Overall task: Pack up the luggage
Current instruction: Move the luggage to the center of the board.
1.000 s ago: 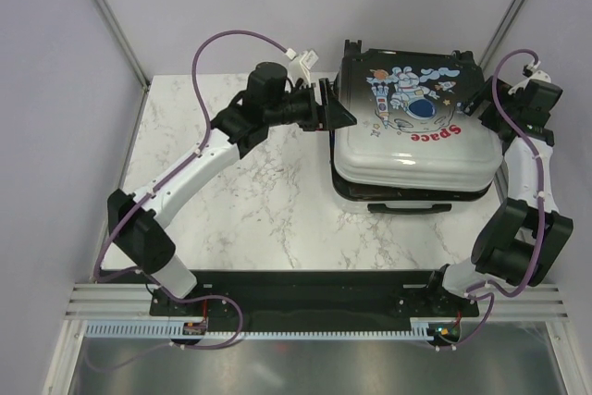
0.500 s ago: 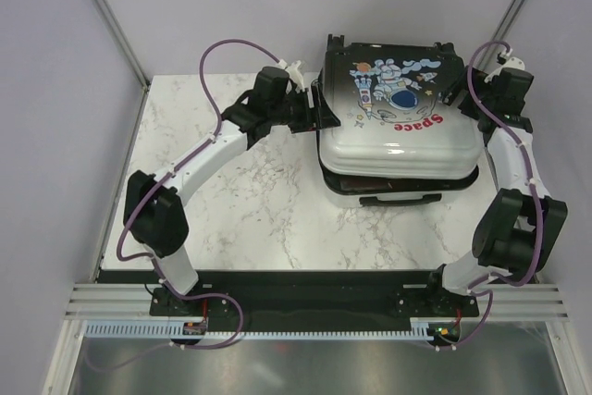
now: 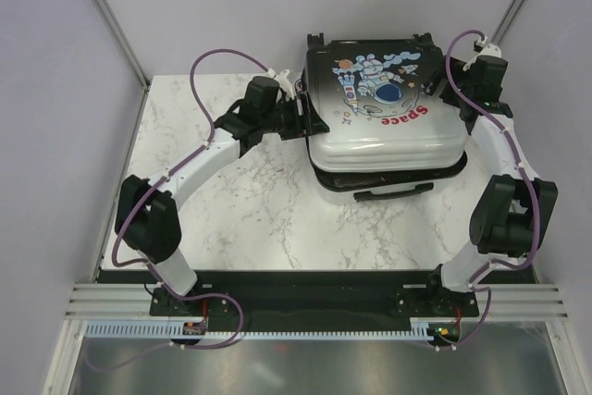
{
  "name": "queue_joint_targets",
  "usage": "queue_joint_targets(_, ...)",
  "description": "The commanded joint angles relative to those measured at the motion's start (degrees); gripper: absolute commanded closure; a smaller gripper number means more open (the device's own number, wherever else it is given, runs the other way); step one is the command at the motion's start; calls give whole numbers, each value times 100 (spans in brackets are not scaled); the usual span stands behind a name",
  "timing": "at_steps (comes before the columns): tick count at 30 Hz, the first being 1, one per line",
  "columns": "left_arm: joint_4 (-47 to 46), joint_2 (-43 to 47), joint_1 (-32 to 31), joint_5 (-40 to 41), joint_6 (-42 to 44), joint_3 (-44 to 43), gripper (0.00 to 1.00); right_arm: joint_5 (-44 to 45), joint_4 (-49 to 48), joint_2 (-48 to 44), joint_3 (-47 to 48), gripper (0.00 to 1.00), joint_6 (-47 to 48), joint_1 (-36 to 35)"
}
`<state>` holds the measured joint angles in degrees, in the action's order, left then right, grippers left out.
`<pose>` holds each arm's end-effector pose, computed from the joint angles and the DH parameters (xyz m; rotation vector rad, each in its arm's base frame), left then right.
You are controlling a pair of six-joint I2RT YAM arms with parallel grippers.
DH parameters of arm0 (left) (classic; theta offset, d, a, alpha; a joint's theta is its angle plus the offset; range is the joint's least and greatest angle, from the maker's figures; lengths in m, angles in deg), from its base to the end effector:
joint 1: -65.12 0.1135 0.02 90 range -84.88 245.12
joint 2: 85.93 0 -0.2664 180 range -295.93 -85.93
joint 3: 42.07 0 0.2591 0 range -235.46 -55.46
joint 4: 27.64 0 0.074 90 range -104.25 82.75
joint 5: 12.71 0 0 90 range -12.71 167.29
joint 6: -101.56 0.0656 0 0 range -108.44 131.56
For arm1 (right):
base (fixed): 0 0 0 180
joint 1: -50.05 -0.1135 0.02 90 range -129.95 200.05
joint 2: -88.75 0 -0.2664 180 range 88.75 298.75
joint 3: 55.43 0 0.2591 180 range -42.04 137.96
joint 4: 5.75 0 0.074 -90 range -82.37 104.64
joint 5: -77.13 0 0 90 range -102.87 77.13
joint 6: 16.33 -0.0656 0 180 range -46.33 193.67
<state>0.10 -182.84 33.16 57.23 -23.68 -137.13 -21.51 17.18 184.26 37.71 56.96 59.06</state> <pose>0.3520 -0.2461 0.3026 0.1654 2.2322 -1.0453 0.4262 -0.0576 0.3086 0.3541 1.9836 0.2373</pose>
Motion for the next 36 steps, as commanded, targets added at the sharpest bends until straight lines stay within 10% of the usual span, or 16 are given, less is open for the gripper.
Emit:
queue_joint_targets(1,314,-4,-240,-456,-17,300,28,-2115,1190,732,-126,2,-561,-1543)
queue_joint_targets(13,481,690,-240,-201,-88,433,28,-1475,1603,320,427,2,-403,-1728)
queue_joint_targets(23,516,954,32,-148,-246,213,28,-1684,1981,-664,612,2,-500,581)
queue_joint_targets(36,1060,857,138,265,254,-833,28,-2175,1183,-851,-1242,2,-579,1840)
